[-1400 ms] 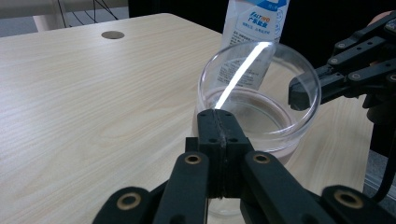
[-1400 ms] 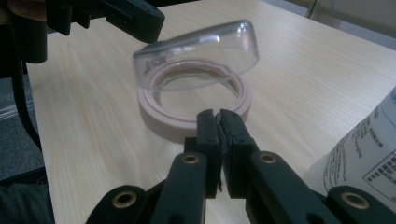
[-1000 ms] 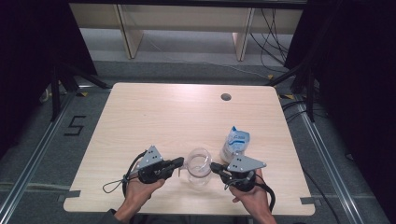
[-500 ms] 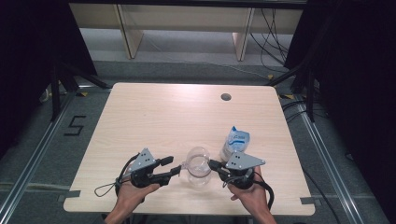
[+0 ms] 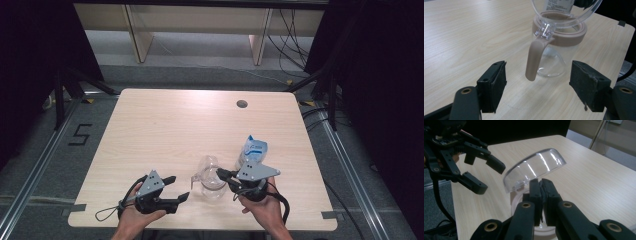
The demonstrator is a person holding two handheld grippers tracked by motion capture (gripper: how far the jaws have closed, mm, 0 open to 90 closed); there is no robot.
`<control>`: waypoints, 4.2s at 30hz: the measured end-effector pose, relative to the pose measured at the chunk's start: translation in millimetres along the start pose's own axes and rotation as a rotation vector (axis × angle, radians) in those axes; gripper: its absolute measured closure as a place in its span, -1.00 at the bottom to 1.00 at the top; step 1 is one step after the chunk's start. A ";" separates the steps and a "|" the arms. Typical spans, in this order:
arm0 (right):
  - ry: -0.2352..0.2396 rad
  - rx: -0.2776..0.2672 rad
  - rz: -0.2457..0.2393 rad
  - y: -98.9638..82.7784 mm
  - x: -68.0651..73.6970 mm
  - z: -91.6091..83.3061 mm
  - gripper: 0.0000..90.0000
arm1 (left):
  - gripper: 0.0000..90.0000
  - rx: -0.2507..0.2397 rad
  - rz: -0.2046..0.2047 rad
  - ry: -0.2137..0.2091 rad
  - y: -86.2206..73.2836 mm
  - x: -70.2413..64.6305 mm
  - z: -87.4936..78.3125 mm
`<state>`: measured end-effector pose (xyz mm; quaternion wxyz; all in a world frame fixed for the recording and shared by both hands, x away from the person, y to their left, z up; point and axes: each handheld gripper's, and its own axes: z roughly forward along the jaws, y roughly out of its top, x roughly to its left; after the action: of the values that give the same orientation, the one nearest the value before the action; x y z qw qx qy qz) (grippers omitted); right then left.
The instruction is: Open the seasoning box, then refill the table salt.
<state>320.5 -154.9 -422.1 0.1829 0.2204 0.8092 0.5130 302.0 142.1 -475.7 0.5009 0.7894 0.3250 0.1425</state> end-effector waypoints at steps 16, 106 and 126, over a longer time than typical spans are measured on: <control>0.024 -0.025 -0.036 14.3 10.8 6.6 0.93 | -0.40 -0.005 -0.032 0.014 -11.2 2.4 -6.3; -0.198 -0.083 0.127 -92.0 -65.5 -54.0 -0.65 | -0.66 -0.028 -0.020 -0.038 -21.3 -5.3 -2.4; -0.179 -0.081 0.118 -94.8 -75.2 -36.2 -0.65 | -0.66 -0.023 0.000 -0.053 -21.3 -4.1 1.0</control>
<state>348.5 -258.6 -488.5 0.2327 0.3053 0.7538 0.5332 291.6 144.8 -494.5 0.5182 0.7872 0.3101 0.1253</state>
